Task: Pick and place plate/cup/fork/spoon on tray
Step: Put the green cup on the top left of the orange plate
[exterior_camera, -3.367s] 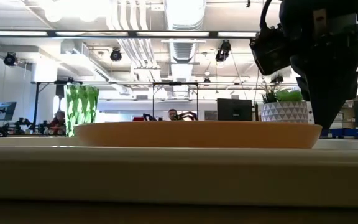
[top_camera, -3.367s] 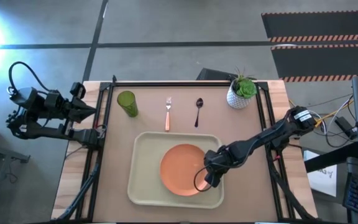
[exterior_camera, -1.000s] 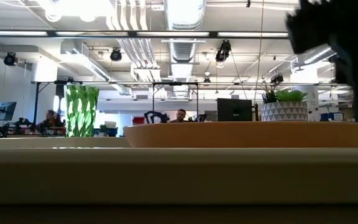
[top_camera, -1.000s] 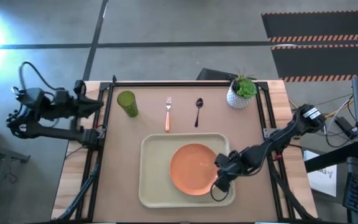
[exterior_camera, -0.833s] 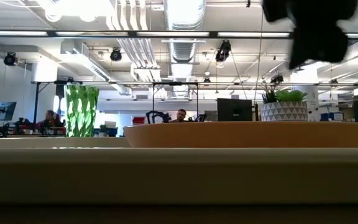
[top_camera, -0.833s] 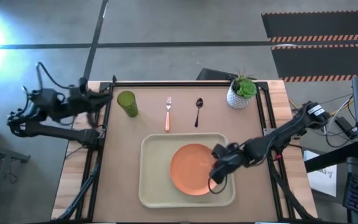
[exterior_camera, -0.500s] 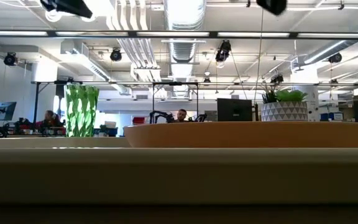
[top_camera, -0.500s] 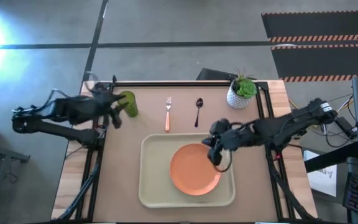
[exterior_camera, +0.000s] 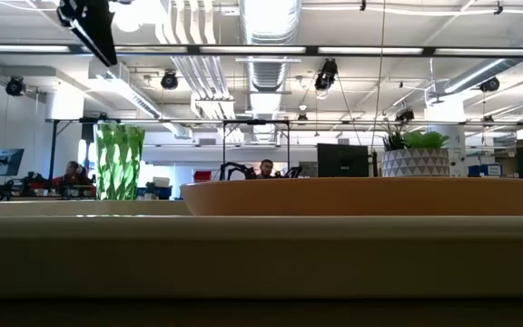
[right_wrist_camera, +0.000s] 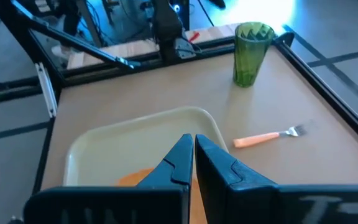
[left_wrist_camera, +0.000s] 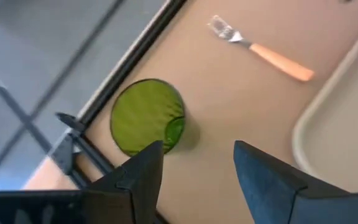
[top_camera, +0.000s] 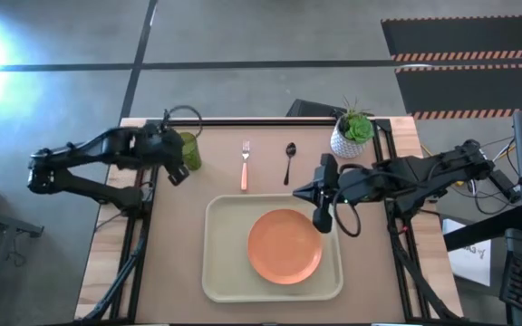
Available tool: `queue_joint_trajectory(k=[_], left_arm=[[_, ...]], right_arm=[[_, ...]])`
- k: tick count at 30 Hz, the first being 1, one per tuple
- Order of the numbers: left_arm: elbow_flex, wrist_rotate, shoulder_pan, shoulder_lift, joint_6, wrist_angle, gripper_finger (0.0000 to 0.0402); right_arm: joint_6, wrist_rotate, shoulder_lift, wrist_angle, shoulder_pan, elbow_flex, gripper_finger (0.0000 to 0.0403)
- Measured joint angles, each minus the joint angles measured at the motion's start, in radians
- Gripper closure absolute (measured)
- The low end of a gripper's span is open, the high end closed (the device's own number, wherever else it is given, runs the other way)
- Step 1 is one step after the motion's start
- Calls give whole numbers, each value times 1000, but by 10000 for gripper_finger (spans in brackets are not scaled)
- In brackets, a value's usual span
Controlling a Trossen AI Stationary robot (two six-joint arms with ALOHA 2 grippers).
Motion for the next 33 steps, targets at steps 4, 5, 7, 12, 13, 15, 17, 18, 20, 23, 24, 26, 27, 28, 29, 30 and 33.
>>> queue_joint_trajectory(k=[4,5,7,12,13,15,17,18,20,23,24,26,27,28,29,30,33], left_arm=[[53,219,120,10,129,67,222],[56,270,152,10,162,90,224],[57,379,222,9,211,113,229],[28,466,394,26,270,62,235],[24,466,420,36,281,49,236],[16,466,460,57,298,37,236],[15,467,480,83,318,35,236],[15,467,482,98,323,33,236],[15,468,484,134,335,29,236],[15,469,484,190,368,29,236],[15,470,484,210,369,28,236],[15,470,484,254,379,28,236],[15,470,484,274,390,28,236],[15,470,484,293,398,28,236],[15,470,484,309,402,28,236],[16,466,484,325,404,27,236],[16,428,484,368,423,27,236]], right_arm=[[0,0,7,-30,0,-4,394],[0,-1,8,-41,0,-5,394],[0,-2,16,-42,0,-6,394],[1,-4,25,-54,0,-7,394],[1,-6,26,-56,0,-7,394],[1,-10,27,-55,0,-7,394],[1,-10,27,-54,0,-7,394],[1,-10,27,-54,0,-7,394],[1,-10,27,-54,0,-7,394],[1,-10,27,-53,0,-7,394],[1,-10,27,-53,0,-7,394],[1,-10,27,-53,0,-7,394],[1,-10,27,-53,0,-7,394],[1,-10,27,-53,0,-7,394],[1,-10,27,-53,0,-7,394],[1,-10,27,-53,0,-7,394],[1,-10,27,-53,0,-7,394]])
